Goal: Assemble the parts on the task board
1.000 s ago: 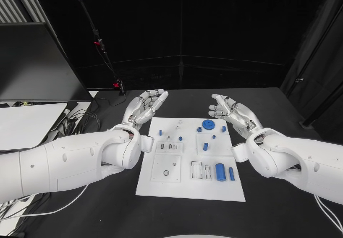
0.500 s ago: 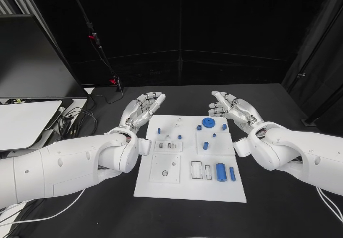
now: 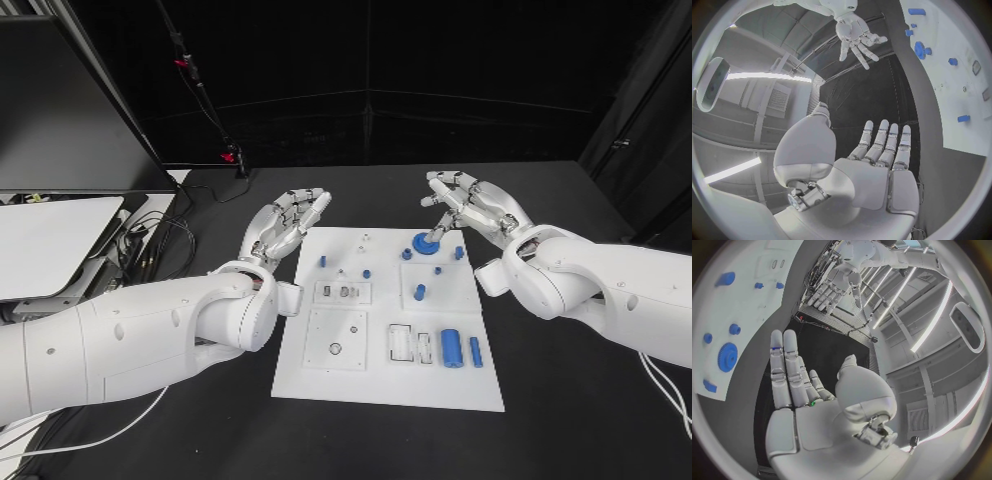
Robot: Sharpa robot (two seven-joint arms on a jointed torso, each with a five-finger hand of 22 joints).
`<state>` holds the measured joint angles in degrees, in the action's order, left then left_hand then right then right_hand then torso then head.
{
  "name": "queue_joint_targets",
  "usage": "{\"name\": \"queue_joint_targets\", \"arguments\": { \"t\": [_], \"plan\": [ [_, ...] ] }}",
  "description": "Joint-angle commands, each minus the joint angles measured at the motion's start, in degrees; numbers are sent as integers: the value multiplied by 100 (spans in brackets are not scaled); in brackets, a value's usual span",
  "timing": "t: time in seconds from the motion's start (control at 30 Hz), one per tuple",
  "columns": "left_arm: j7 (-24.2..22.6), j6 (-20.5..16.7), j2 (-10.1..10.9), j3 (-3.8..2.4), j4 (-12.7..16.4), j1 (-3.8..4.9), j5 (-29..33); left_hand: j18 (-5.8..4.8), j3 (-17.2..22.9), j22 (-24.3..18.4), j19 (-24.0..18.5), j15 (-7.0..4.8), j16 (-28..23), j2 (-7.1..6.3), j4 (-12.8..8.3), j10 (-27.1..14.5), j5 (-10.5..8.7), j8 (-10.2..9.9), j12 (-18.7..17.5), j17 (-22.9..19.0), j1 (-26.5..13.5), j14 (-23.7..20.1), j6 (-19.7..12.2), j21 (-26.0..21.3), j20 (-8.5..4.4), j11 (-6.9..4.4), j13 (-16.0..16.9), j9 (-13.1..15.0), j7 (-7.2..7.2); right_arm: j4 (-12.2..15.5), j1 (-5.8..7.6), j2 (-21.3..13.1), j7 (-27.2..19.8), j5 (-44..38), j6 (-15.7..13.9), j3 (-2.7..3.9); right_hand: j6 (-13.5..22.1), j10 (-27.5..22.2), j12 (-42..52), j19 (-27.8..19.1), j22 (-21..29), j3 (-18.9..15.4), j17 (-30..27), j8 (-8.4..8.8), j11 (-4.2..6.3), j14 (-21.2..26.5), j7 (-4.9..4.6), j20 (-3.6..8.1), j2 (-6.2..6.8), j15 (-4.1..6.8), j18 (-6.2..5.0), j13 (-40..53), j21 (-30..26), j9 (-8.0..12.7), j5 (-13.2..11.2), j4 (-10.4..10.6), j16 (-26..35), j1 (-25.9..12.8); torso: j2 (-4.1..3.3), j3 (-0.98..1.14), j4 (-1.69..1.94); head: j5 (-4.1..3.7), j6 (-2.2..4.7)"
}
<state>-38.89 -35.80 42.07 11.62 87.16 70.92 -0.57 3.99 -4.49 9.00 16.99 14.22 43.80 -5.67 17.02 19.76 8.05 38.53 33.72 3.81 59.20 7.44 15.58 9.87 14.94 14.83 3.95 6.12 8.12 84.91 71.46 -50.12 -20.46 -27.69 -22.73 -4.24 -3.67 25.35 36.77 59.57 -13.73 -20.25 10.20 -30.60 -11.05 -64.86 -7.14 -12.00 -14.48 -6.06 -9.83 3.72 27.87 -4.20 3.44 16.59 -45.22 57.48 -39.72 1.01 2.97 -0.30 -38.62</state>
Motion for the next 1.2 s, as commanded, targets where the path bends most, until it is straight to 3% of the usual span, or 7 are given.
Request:
{"name": "queue_joint_targets", "arguments": {
  "t": [0.03,0.17,0.3,0.43,0.57,0.9,1.2],
  "plan": [
    [-1797,72,-10,-7,-3,17,-45,89,42,9,-16,27,24,63,8,20,-1,40,32,-3,-1,-6,-47,26,42,-1,-5,-9,878,-99,55,35,-26,-439,111,7,-59,225,13,537,-298,21,417,-114,130,-712,-67,168,22,155,-59,-11,566,21,55,5,-725,132,-42,10,43,8,3],
    [-1795,72,-4,-7,1,20,-45,89,42,10,-15,27,24,64,8,20,-1,41,33,-3,-1,-6,-47,27,42,0,-6,-9,879,-242,107,98,-22,-536,144,7,-169,580,-59,925,-1083,56,4206,-287,223,-1771,-94,295,18,250,-34,-16,1806,84,171,5,-3182,374,-61,11,53,2,17],
    [-1830,59,0,-7,9,22,-45,109,75,42,38,33,48,113,5,79,25,84,84,-1,28,25,-2,77,68,19,-3,-23,888,-440,145,196,69,-788,234,8,-456,1017,-81,1690,-3832,112,6748,-471,291,-2324,-263,309,16,286,306,-14,4069,86,409,1,-4197,680,-33,-1,42,4,-21],
    [-1847,69,4,-7,15,22,-45,117,64,43,40,29,54,89,7,90,31,94,94,-2,26,33,8,84,72,18,-4,-29,888,-647,165,299,162,-1164,248,8,-995,1281,-177,2270,-5737,193,6781,-730,307,-2317,-328,284,65,287,607,-14,5318,48,546,-67,-4254,1053,-23,-10,43,-28,-35],
    [-1848,72,-1,-7,7,23,-45,122,55,46,43,28,57,67,8,95,34,99,100,-2,25,36,12,90,75,18,-6,-34,888,-828,174,390,313,-1795,202,8,-2686,1588,-265,2560,-6576,429,6868,-985,243,-2319,-511,239,186,215,763,-10,5779,-44,370,-402,-4293,1720,-14,-8,40,-72,-43],
    [-1858,65,21,-7,-10,24,-45,132,71,52,50,24,62,110,6,104,41,110,112,-4,20,43,23,102,81,16,-9,-44,888,-1100,177,672,945,-3788,-14,7,-4218,2325,-1155,2614,-6901,825,6731,477,382,-2276,-296,324,535,381,817,-27,5956,65,-58,-1003,-4264,3117,8,-8,46,-132,-132],
    [-1840,92,13,-7,-40,23,-46,135,77,49,42,24,63,126,6,105,44,112,114,-4,19,43,24,101,82,16,-10,-48,887,-1218,176,911,1725,-4827,176,7,-4404,2408,-1629,2536,-6817,847,6642,1082,393,-2257,-290,311,661,341,792,-23,5927,62,-72,-994,-4236,3410,-33,0,52,-176,-135]
  ]
}}
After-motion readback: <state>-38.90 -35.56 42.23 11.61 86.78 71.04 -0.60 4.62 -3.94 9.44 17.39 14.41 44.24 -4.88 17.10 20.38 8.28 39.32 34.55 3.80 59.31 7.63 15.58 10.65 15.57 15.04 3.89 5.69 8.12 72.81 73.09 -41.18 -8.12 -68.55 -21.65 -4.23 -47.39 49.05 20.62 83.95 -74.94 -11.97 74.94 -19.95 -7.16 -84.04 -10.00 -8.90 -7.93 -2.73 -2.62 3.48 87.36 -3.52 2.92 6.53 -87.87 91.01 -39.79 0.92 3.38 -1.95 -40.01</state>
